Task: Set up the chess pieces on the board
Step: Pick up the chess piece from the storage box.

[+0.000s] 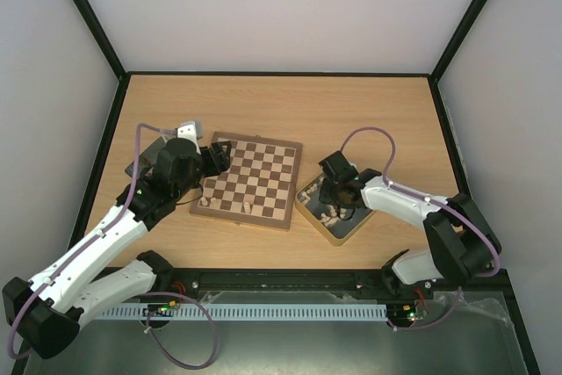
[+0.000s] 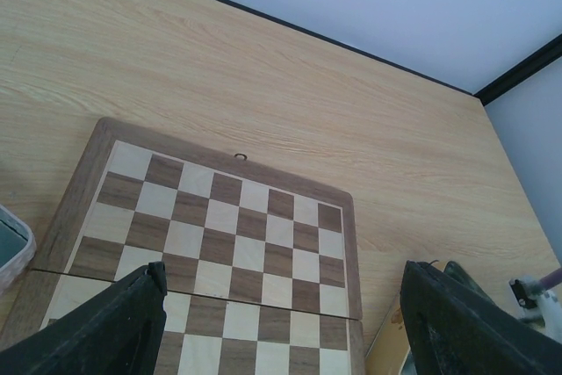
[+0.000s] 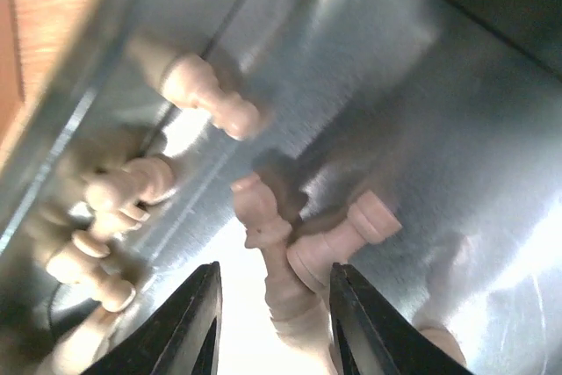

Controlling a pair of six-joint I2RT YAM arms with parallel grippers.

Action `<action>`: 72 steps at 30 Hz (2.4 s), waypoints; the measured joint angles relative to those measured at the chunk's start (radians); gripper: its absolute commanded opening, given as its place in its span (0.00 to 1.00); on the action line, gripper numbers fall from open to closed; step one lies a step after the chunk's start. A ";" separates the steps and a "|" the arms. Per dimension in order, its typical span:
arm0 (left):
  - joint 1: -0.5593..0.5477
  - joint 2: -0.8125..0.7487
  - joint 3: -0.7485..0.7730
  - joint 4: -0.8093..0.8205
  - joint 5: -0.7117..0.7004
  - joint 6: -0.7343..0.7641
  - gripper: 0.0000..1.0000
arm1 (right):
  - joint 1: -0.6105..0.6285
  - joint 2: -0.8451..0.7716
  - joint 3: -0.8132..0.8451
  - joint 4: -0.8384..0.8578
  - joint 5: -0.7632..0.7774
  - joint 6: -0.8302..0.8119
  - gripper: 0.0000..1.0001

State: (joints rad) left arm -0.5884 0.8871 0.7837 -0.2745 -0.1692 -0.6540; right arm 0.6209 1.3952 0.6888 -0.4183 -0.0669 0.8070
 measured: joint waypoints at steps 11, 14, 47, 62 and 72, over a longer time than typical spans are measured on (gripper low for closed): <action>0.000 0.002 0.000 0.000 0.000 0.000 0.75 | 0.030 0.100 0.043 -0.027 0.087 -0.102 0.21; 0.000 0.002 0.000 0.000 0.000 0.000 0.75 | 0.039 0.103 0.045 -0.027 0.104 -0.105 0.13; -0.156 0.683 0.328 0.277 0.651 -0.094 0.75 | 0.042 -0.633 -0.393 0.581 -0.040 -0.238 0.03; -0.175 0.796 0.378 0.348 0.867 -0.105 0.51 | 0.042 -0.713 -0.402 0.592 -0.050 -0.333 0.03; -0.195 0.838 0.395 0.363 0.876 -0.109 0.37 | 0.042 -0.693 -0.382 0.558 -0.060 -0.333 0.03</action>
State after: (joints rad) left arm -0.7834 1.7248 1.1790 0.0887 0.7071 -0.7628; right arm 0.6624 0.7021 0.3065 0.1398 -0.1265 0.4744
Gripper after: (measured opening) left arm 0.389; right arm 0.138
